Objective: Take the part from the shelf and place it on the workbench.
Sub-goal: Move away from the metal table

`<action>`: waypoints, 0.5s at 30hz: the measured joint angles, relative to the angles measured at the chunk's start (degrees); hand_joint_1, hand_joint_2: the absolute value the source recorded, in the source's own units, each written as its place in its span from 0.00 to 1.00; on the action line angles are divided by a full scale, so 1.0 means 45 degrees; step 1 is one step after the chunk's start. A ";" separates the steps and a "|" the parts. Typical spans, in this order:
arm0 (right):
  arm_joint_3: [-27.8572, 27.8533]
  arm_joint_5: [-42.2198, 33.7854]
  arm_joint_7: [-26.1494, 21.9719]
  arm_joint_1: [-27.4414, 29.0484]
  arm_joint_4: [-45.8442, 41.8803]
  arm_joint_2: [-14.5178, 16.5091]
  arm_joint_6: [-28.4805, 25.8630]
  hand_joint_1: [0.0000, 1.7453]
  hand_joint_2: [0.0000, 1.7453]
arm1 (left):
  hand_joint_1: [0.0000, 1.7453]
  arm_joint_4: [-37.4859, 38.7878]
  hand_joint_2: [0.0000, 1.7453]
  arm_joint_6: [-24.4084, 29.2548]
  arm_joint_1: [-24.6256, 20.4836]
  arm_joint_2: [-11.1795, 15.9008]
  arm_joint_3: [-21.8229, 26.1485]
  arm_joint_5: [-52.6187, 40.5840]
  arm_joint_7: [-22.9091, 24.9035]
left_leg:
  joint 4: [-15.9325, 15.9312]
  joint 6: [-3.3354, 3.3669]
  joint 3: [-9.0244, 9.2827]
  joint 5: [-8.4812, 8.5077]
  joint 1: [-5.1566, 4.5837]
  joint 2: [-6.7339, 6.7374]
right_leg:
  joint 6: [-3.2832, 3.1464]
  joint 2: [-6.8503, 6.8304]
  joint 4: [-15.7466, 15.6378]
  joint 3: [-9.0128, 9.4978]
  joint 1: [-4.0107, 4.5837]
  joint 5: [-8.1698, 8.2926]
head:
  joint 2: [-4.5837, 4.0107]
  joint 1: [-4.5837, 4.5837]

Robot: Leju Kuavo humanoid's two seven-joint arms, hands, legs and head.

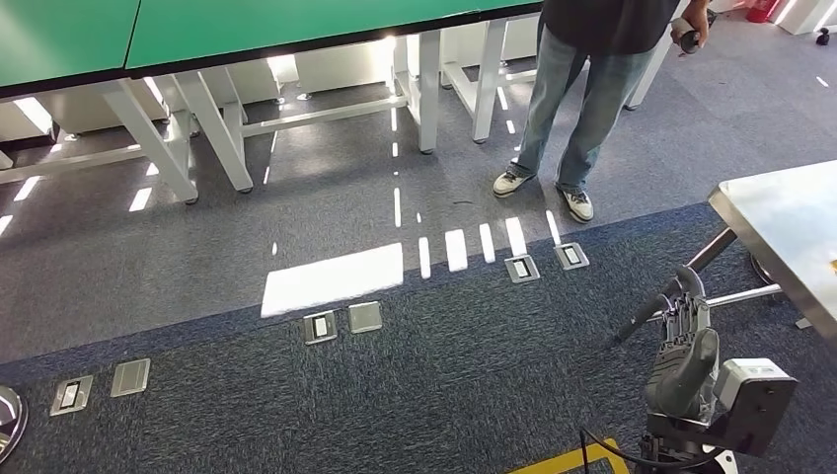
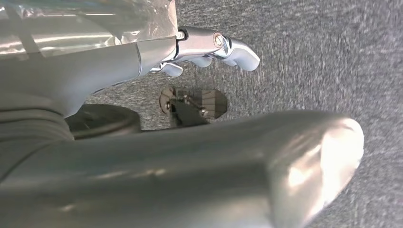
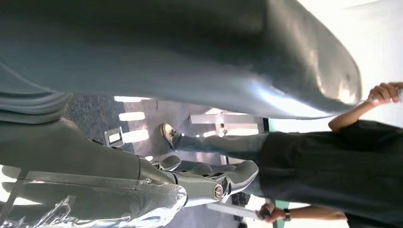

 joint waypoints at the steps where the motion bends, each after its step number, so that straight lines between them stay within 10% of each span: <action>1: -0.0001 0.0001 0.0018 0.0000 0.0001 0.0001 -0.0001 0.00 0.00 | 0.00 0.0000 0.00 -0.0012 -0.0017 0.0004 0.0000 0.0005 0.0013 | -0.0210 0.0078 0.0093 -0.0047 -0.0074 0.0130 | 0.0061 -0.0113 -0.0009 0.0004 0.0021 -0.0010 | 0.0000 -0.0013; 5: -0.0010 0.0024 0.0093 -0.0044 0.0006 0.0000 -0.0004 0.00 0.00 | 0.00 0.0000 0.00 -0.0034 0.0077 -0.0004 -0.0001 0.0030 0.0089 | -0.0563 0.0290 0.0168 0.0102 -0.0019 -0.0272 | 0.0305 -0.0004 0.0193 -0.0060 0.0006 -0.0282 | 0.0000 0.0017; 9: -0.0007 0.0045 0.0136 -0.0007 0.0035 -0.0002 -0.0004 0.00 0.00 | 0.00 0.0000 0.00 -0.0041 0.0011 -0.0058 -0.0002 0.0035 0.0123 | -0.0643 0.0403 0.0188 0.0180 0.0019 -0.0773 | 0.0421 0.0933 0.2862 -0.1392 -0.0053 -0.1499 | 0.0000 0.0289; 11: 0.0005 0.0045 0.0142 -0.0012 0.0060 -0.0001 -0.0004 0.00 0.00 | 0.00 0.0000 0.00 -0.0041 0.0017 -0.0070 -0.0004 0.0036 0.0130 | -0.0599 0.0394 0.0191 0.0164 0.0023 -0.1059 | 0.0470 0.0978 0.3084 -0.1622 -0.0086 -0.1207 | 0.0000 0.0369; 15: 0.0019 0.0044 0.0164 -0.0072 0.0082 0.0000 -0.0004 0.00 0.00 | 0.00 0.0000 0.00 -0.0038 -0.0004 -0.0078 0.0000 0.0056 0.0112 | -0.0329 0.0188 0.0075 0.0058 0.0039 -0.1636 | 0.0489 0.1712 0.0508 -0.0535 -0.0283 0.0110 | 0.0000 0.0495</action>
